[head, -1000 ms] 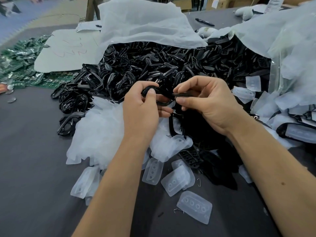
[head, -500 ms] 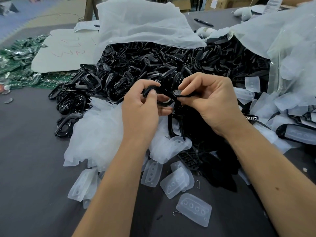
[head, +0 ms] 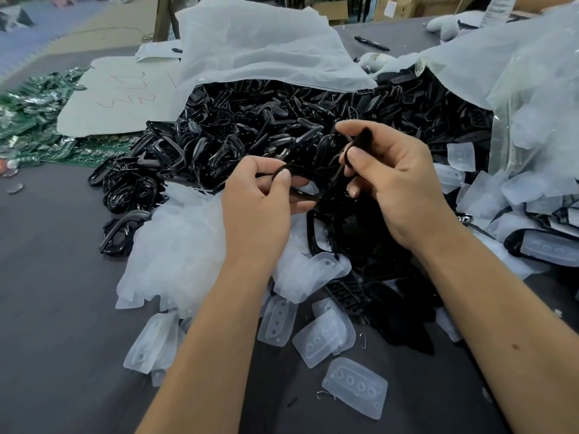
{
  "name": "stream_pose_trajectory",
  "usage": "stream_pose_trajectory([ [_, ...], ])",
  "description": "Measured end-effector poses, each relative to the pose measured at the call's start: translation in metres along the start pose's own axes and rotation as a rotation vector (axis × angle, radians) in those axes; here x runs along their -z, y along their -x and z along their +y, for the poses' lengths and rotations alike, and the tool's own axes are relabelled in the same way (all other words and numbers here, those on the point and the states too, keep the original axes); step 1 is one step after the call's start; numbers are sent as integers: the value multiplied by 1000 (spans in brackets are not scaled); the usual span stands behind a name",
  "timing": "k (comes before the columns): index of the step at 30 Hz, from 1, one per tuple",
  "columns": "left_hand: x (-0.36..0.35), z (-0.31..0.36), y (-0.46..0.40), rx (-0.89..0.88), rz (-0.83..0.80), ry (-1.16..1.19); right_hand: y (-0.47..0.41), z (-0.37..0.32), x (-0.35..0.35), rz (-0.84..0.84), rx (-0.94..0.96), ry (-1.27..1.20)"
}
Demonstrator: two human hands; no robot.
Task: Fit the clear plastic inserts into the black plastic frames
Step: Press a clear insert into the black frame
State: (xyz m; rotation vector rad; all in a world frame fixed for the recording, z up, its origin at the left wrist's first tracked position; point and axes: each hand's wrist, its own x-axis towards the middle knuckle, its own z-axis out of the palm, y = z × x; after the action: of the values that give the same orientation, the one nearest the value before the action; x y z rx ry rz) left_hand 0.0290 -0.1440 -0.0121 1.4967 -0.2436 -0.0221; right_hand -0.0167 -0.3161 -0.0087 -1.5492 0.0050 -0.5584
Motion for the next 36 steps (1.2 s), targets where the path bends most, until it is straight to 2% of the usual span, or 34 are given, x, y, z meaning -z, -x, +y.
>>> stream_pose_trajectory([
  [4, -1, 0, 2, -31, 17, -49, 1, -4, -3, -11, -25, 9],
  [9, -3, -3, 2, -35, 72, -77, -1, -5, -3, -77, -1, 238],
  [12, -3, -2, 1, -20, 72, -44, 0, -7, -5, -110, 21, 404],
  [20, -4, 4, 3, 34, 74, 60, 2, -13, -11, -61, 86, 529],
  [29, -3, 2, 2, 22, 77, -31, 2, -16, -22, -57, 23, 448],
  [36, -4, 0, 1, 0, 94, -68, 4, -13, -28, 10, -107, 249],
])
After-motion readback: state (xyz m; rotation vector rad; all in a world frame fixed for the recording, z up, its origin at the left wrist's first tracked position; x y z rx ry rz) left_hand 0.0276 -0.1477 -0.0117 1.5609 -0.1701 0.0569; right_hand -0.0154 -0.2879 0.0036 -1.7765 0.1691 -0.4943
